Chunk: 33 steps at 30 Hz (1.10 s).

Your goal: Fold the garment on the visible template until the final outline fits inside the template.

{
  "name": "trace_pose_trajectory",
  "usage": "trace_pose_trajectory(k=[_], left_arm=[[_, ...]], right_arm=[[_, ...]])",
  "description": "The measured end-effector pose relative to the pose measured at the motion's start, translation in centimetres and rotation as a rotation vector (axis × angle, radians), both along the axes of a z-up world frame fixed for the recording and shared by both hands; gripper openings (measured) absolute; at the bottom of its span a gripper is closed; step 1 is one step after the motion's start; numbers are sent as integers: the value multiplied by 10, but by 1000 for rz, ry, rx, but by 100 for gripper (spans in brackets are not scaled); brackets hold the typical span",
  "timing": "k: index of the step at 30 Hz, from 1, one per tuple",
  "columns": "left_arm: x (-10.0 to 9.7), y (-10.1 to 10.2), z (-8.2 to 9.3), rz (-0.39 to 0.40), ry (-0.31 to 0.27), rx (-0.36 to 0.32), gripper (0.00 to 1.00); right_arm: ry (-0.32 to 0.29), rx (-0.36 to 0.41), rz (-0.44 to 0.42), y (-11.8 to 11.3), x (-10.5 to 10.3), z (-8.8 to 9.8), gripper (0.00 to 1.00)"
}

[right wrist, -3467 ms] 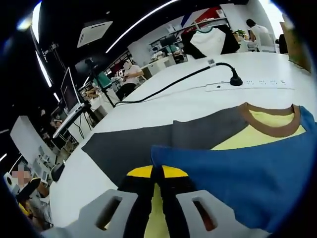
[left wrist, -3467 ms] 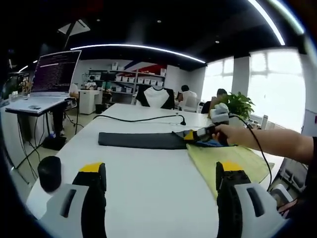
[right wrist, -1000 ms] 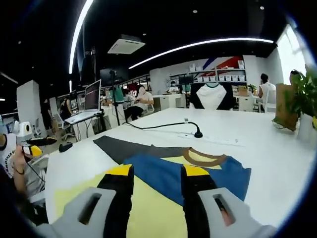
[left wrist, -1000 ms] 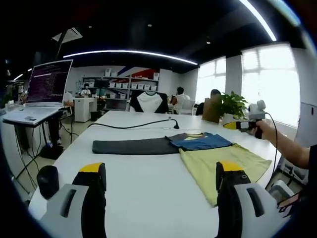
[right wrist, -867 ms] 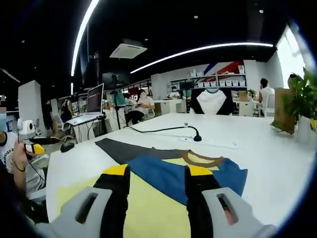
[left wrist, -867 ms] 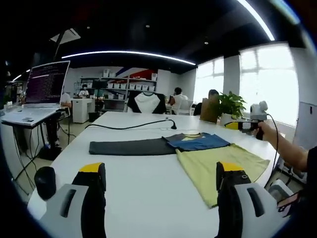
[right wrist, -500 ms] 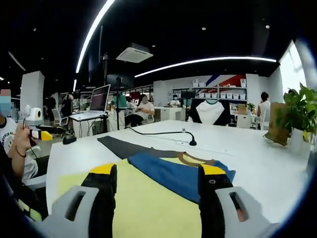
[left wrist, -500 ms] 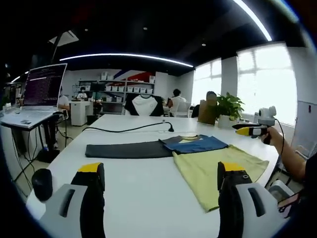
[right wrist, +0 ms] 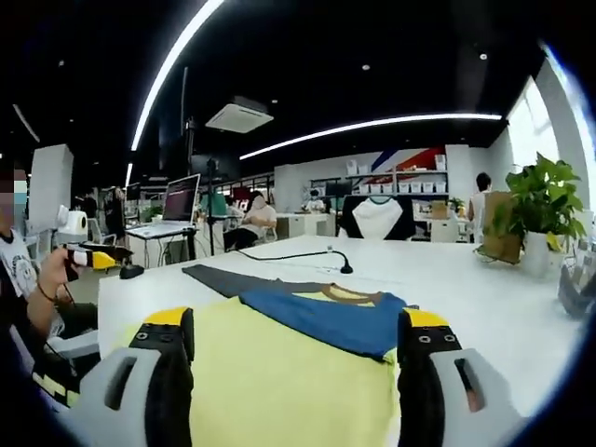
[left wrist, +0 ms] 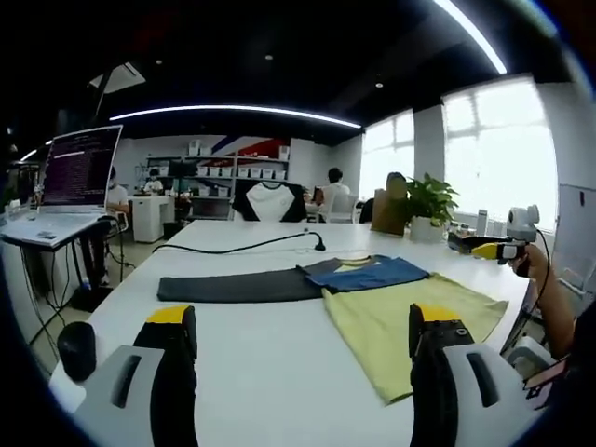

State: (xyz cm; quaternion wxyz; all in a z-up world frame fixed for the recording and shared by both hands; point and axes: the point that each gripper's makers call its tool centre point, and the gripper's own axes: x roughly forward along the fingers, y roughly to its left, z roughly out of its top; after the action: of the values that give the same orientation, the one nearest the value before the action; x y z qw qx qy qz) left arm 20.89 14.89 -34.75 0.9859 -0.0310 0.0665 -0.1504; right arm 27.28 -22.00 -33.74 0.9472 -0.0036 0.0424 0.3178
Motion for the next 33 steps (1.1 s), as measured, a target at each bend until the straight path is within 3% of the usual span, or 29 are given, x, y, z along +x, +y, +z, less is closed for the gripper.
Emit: trace_pose_trajectory(k=[1,6,13,17,22,25,27,29,33], left_arm=[[0,0,0,1,0,0,100],[0,-2,4,-4,-15,6,100],[-1,3,4,2,-19,8,100],[-3,4,10,0,-38,11,100],[-3,5,10,2,-43,17,100],[-3,3,10,-3,-43,13,100],[-3,1,11,-8,-46,12,100],[-4,0,12,-11,-52,18,100],[-2,-5,15,0,-94,39,100]], right_arm=[[-35,4,-21,-5,-3,5,98],[-45,15,-50,-20,-17,6,100],[-17,-72,-79,-33,-34,-1,100],[-5,-63,-82,-38,-43,1,100],[-12,-95,-67,-34,-49,4,100],[5,-124,-54,-33,-53,-4,99],[17,-118,-45,-34,-56,-7,100],[39,-58,-70,-39,-55,-5,100],[11,-52,-130,-55,-52,2,100]])
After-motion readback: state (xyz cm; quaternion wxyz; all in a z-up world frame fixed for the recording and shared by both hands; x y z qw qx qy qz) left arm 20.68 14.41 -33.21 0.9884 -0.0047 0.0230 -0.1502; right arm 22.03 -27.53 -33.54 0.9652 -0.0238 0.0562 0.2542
